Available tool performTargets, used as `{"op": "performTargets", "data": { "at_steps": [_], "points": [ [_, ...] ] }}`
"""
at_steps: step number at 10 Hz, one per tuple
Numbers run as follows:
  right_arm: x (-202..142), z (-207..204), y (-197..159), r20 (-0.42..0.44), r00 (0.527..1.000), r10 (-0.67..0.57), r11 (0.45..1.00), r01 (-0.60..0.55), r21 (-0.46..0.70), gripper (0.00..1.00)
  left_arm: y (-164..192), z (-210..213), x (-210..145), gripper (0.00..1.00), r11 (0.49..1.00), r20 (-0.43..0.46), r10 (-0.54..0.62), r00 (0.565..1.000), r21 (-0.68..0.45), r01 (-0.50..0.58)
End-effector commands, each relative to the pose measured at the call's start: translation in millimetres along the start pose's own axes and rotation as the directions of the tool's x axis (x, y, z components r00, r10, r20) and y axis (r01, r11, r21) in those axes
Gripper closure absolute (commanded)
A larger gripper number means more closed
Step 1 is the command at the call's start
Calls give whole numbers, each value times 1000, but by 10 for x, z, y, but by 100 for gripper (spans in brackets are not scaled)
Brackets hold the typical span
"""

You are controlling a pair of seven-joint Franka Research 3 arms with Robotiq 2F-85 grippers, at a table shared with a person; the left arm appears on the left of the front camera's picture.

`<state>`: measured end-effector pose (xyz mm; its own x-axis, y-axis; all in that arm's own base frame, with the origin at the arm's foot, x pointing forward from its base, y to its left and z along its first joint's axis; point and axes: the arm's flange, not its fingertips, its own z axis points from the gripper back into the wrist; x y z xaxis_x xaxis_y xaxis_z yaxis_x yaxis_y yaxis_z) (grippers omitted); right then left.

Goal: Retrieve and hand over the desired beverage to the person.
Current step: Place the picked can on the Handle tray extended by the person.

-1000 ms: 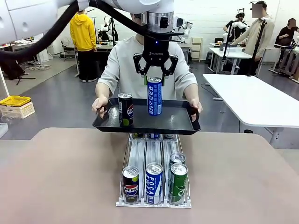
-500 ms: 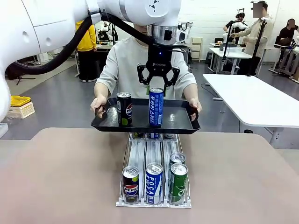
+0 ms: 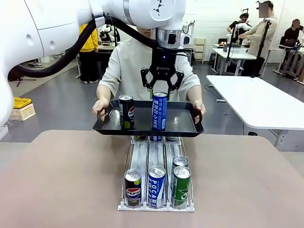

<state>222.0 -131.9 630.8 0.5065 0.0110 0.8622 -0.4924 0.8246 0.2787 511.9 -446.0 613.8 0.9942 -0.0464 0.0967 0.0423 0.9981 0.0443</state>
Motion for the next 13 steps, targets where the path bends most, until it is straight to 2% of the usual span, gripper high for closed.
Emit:
{"op": "performTargets", "data": {
  "at_steps": [1, 2, 3, 11, 12, 13],
  "points": [
    [-8, -26, -7, 8, 1000, 6, 1000, -6, 24, 0, -22, 115, 96, 41, 999, -28, -32, 999, -15, 32],
    [-8, -26, -7, 8, 1000, 6, 1000, -6, 24, 0, -22, 112, 91, 36, 999, -32, -32, 999, -18, 31],
    [-8, -26, -7, 8, 1000, 6, 1000, -6, 24, 0, -31, 107, 79, 0, 999, -38, -30, 999, -24, 29],
    [-8, -26, -7, 8, 1000, 6, 1000, -6, 24, 0, -9, 144, 61, 0, 998, -48, -51, 998, -29, 49],
    [-8, -26, -7, 8, 1000, 6, 1000, -6, 24, 0, 4, 270, -77, 0, 997, -51, -78, 996, -18, 77],
    [-8, -26, -7, 8, 1000, 6, 1000, -6, 24, 0, 51, 491, -358, 0, 990, -1, -140, 990, -25, 140]
  ]
}}
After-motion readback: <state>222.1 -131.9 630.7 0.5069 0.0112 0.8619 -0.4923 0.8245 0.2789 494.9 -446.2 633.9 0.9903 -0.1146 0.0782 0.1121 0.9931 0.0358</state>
